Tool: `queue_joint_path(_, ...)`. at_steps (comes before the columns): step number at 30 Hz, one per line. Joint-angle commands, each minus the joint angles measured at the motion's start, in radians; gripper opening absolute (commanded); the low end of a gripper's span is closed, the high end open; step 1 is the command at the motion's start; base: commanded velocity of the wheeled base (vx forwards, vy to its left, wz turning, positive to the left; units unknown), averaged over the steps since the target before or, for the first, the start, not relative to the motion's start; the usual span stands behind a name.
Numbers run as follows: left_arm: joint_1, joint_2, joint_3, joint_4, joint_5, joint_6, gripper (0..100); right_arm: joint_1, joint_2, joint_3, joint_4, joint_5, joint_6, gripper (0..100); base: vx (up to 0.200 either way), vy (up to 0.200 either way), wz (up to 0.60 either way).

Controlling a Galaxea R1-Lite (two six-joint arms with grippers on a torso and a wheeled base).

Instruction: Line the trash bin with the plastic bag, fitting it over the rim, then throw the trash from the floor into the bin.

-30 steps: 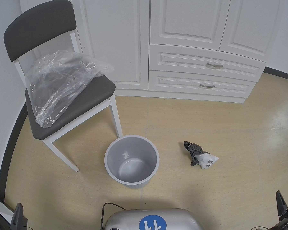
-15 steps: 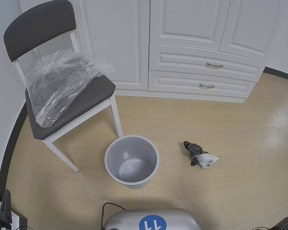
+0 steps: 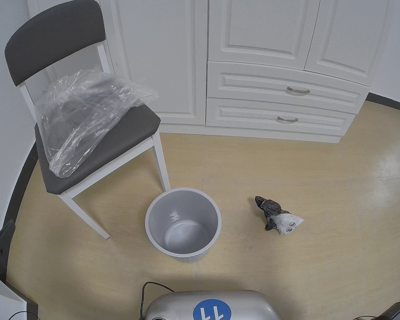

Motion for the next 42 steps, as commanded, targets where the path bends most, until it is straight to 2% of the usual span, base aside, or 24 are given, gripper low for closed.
queue_joint_path(1, 0.044, 0.335, -0.162, 0.008, 0.002, -0.005, 100, 0.087, 0.185, -0.036, -0.082, -0.002, 0.071, 100, 0.000, 0.000, 0.00)
queue_joint_path(3, 0.035, 0.392, -0.189, 0.010, 0.002, 0.001, 100, 0.135, 0.194, -0.017, -0.094, -0.008, 0.106, 100, 0.000, 0.000, 0.00)
queue_joint_path(6, 0.026, 0.476, -0.225, 0.010, 0.008, 0.029, 100, 0.160, 0.220, -0.003, -0.162, -0.008, 0.172, 100, 0.000, 0.000, 0.00)
queue_joint_path(12, 0.020, 0.578, -0.248, 0.008, 0.008, 0.118, 100, 0.140, 0.286, 0.041, -0.292, -0.008, 0.184, 100, 0.000, 0.000, 0.00)
queue_joint_path(15, -0.005, 0.644, -0.249, 0.005, 0.013, 0.148, 100, 0.091, 0.325, 0.044, -0.309, -0.005, 0.184, 100, 0.000, 0.000, 0.00)
queue_joint_path(18, -0.015, 0.743, -0.255, -0.049, 0.047, 0.178, 100, 0.077, 0.343, 0.044, -0.312, -0.004, 0.181, 100, 0.000, 0.000, 0.00)
queue_joint_path(22, -0.015, 0.927, -0.266, -0.248, 0.166, 0.204, 100, 0.077, 0.341, 0.046, -0.312, -0.005, 0.180, 100, 0.000, 0.000, 0.00)
queue_joint_path(26, -0.015, 1.053, -0.284, -0.407, 0.202, 0.270, 100, 0.077, 0.338, 0.046, -0.312, -0.005, 0.181, 100, 0.000, 0.000, 0.00)
queue_joint_path(30, -0.015, 1.130, -0.306, -0.496, 0.205, 0.333, 100, 0.077, 0.341, 0.044, -0.312, -0.005, 0.180, 100, 0.000, 0.000, 0.00)
queue_joint_path(31, -0.015, 1.170, -0.331, -0.562, 0.223, 0.374, 100, 0.080, 0.341, 0.043, -0.312, -0.007, 0.180, 100, 0.000, 0.000, 0.00)
queue_joint_path(37, -0.031, 1.231, -0.392, -0.611, 0.252, 0.429, 100, 0.083, 0.334, 0.041, -0.312, -0.007, 0.180, 100, 0.000, 0.000, 0.00)
queue_joint_path(42, -0.031, 1.279, -0.459, -0.613, 0.254, 0.434, 100, 0.083, 0.341, 0.044, -0.312, -0.005, 0.178, 100, 0.000, 0.000, 0.00)
